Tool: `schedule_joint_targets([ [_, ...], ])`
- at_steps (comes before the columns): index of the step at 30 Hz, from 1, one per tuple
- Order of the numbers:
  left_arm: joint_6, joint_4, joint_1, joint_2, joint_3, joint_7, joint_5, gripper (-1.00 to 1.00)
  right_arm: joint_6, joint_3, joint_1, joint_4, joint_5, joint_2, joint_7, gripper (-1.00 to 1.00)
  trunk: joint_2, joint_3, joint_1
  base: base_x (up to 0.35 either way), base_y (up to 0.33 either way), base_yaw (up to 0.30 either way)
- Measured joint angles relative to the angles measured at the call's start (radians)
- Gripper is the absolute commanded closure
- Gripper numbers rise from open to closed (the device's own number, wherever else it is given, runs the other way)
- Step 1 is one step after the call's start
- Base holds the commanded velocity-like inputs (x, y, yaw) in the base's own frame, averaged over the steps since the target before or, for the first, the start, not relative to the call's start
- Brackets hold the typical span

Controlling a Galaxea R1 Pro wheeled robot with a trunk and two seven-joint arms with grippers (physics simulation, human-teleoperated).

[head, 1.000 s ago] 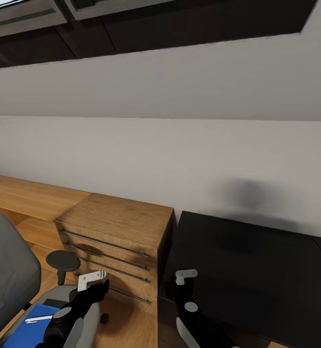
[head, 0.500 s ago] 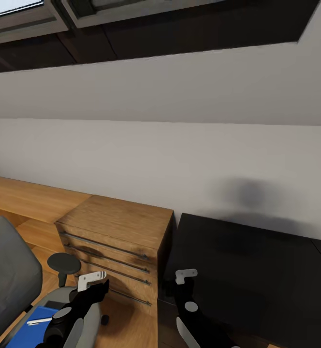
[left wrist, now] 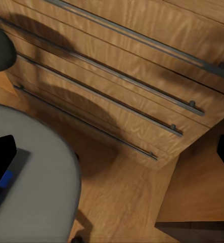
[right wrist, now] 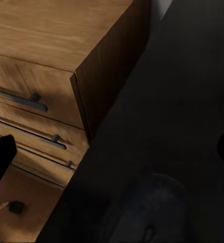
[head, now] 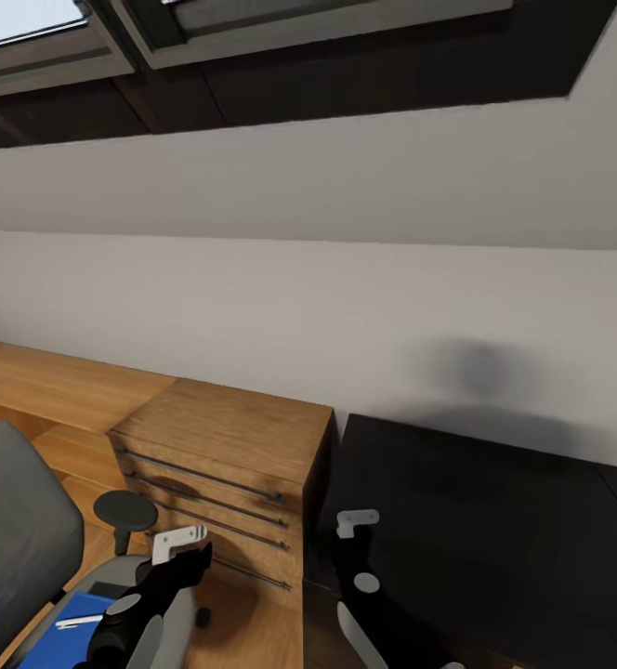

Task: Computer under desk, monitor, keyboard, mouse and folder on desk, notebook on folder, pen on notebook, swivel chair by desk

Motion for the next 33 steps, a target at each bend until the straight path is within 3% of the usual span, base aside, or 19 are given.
schedule_joint_targets([
  [5, -0.002, 0.002, 0.0, 0.0, -0.009, 0.0, 0.0, -1.0, 0.017, 0.0, 0.004, -0.166, 0.0, -0.007, -0.091, -1.0, 0.035, 0.016, -0.019, 0.0, 0.0, 0.0],
  [6, -0.003, 0.002, 0.0, 0.0, -0.011, 0.0, 0.0, -1.0, 0.039, 0.0, 0.01, -0.237, -0.001, -0.012, -0.156, -1.0, 0.042, 0.019, -0.023, 0.0, 0.0, 0.0],
  [11, -0.004, 0.003, 0.0, 0.0, -0.012, 0.0, 0.0, -1.0, 0.154, 0.004, 0.066, -0.437, -0.015, -0.036, -0.322, -1.0, 0.063, 0.028, -0.035, 0.0, 0.0, 0.0],
  [15, -0.002, 0.003, 0.0, -0.001, -0.014, 0.0, 0.0, -1.0, 0.252, 0.005, 0.118, -0.592, -0.038, -0.05, -0.387, -1.0, 0.063, 0.028, -0.035, 0.0, 0.0, 0.0],
  [25, 0.001, 0.003, 0.0, 0.001, -0.013, -0.001, 0.004, -1.0, 0.213, 0.007, 0.133, -0.622, -0.046, -0.05, -0.394, -1.0, 0.063, 0.028, -0.035, -0.015, 0.0, 0.0],
  [33, 0.001, 0.006, 0.0, 0.0, -0.013, -0.001, 0.004, -1.0, 0.205, 0.005, 0.134, -0.622, -0.045, -0.051, -0.396, -1.0, 0.064, 0.028, -0.034, -0.293, 0.0, -0.056],
])
